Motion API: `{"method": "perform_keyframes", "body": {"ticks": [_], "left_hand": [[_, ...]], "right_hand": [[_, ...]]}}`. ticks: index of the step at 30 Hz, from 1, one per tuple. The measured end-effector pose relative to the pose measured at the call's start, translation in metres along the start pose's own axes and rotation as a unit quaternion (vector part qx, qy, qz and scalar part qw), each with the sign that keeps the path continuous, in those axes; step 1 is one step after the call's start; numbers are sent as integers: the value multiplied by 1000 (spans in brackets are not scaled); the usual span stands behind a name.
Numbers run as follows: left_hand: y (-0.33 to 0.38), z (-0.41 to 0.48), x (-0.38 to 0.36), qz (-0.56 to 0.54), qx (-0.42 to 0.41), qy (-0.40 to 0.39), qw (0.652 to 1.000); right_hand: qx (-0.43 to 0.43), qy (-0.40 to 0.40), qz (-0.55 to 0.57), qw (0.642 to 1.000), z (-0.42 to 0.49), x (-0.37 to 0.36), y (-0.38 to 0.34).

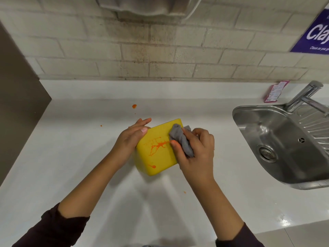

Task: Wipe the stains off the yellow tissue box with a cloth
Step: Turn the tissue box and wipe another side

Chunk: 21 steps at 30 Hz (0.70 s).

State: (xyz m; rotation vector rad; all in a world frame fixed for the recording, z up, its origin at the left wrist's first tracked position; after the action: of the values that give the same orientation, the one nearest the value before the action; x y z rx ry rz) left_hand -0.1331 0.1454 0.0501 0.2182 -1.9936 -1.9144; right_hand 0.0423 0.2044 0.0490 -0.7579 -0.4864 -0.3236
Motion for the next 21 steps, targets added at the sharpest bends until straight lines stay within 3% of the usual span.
{"method": "perform_keyframes", "body": {"ticks": [9, 16, 21], "left_hand": [[-1, 1, 5, 1, 11, 20, 1000], [-8, 2, 2, 37, 10, 5, 999], [-10, 1, 1, 49, -5, 3, 999]], "right_hand": [[123, -51, -4, 991, 4, -1, -2], [9, -8, -30, 999, 19, -2, -16], [52, -15, -25, 998, 13, -11, -37]]}}
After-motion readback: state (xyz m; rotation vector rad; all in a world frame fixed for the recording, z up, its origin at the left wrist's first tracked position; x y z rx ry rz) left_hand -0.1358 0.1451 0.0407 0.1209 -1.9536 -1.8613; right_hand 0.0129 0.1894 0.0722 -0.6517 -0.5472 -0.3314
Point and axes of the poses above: each hand's wrist, its own z-axis towards the middle knuckle, its own x-axis out of the back of the hand, y = z × x, the point moved 2 cm from there along z, towards the middle knuckle, and after that the axes turned 1 degree about y, right-handed, at the moved point
